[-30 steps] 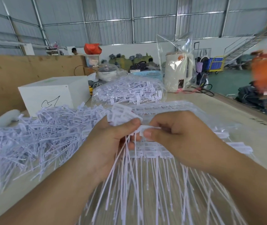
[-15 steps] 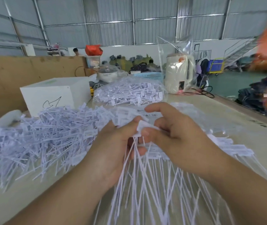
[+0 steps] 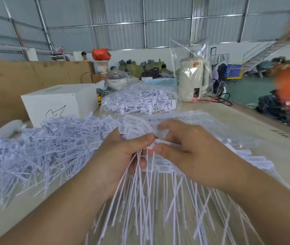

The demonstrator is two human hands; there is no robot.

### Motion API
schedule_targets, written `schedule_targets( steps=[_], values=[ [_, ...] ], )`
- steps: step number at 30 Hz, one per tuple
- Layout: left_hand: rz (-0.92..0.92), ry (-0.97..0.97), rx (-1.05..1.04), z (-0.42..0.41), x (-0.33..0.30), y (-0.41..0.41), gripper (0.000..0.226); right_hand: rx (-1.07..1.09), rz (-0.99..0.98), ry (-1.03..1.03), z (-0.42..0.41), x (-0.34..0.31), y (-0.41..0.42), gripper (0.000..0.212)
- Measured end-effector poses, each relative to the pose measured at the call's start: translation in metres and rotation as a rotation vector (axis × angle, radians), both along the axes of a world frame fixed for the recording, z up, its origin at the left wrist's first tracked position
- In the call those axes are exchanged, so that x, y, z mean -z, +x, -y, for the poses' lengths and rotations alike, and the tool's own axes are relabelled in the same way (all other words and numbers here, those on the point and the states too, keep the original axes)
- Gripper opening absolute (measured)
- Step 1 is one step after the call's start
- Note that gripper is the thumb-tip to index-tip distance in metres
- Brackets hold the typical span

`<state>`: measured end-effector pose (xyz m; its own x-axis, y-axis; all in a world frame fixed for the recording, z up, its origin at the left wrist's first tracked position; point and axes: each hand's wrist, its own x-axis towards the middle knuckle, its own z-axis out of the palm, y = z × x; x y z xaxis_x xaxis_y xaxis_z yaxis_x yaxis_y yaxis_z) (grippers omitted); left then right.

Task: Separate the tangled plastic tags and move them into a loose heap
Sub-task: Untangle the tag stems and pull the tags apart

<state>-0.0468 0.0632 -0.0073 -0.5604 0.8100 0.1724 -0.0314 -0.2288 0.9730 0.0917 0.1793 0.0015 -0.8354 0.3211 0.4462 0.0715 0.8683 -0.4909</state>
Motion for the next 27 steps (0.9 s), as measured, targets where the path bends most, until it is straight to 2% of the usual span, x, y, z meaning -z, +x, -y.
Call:
schedule_targets(
  steps=[1, 2, 4, 6, 8, 10, 12, 15, 17, 19, 23, 25, 27],
  values=[
    [-0.012, 0.0, -0.009, 0.0, 0.001, 0.0, 0.024, 0.019, 0.064, 0.04, -0.001, -0.003, 0.002, 0.028],
    [-0.041, -0.006, -0.011, 0.0, 0.001, 0.001, 0.027, 0.015, 0.126, 0.056, -0.002, -0.005, 0.004, 0.04],
    [-0.116, -0.021, 0.014, 0.0, 0.002, 0.005, 0.032, -0.019, 0.175, 0.009, -0.003, -0.005, 0.006, 0.051],
    [-0.149, -0.025, 0.018, 0.001, 0.001, 0.008, 0.038, -0.041, 0.162, -0.038, -0.003, -0.005, 0.007, 0.051],
    [-0.136, -0.003, -0.002, 0.001, -0.002, 0.009, 0.034, -0.033, 0.122, -0.078, -0.002, -0.004, 0.005, 0.048],
    [-0.069, 0.014, -0.02, 0.0, -0.004, 0.01, 0.022, -0.005, 0.034, -0.095, 0.002, -0.001, 0.0, 0.045],
    [0.092, 0.042, -0.011, -0.001, -0.007, 0.013, 0.024, 0.041, -0.095, -0.107, 0.01, 0.0, -0.005, 0.043],
    [0.297, 0.069, 0.011, -0.003, -0.006, 0.014, 0.022, 0.144, -0.345, -0.277, 0.01, -0.003, -0.006, 0.043],
    [0.334, 0.067, -0.036, -0.003, -0.005, 0.01, 0.012, 0.144, -0.442, -0.348, 0.001, -0.008, 0.0, 0.046],
    [0.232, 0.058, -0.078, -0.004, -0.002, 0.008, 0.012, 0.058, -0.358, -0.338, -0.003, -0.008, 0.005, 0.045],
    [0.03, 0.033, -0.069, -0.001, 0.001, 0.012, 0.039, -0.092, -0.037, -0.189, 0.002, 0.006, -0.002, 0.031],
    [0.0, 0.017, -0.054, 0.001, -0.001, 0.011, 0.049, -0.108, -0.017, -0.192, 0.0, 0.007, -0.003, 0.026],
    [-0.033, -0.024, -0.006, 0.003, -0.004, 0.008, 0.049, -0.1, 0.014, -0.216, -0.001, 0.006, -0.002, 0.038]
  ],
)
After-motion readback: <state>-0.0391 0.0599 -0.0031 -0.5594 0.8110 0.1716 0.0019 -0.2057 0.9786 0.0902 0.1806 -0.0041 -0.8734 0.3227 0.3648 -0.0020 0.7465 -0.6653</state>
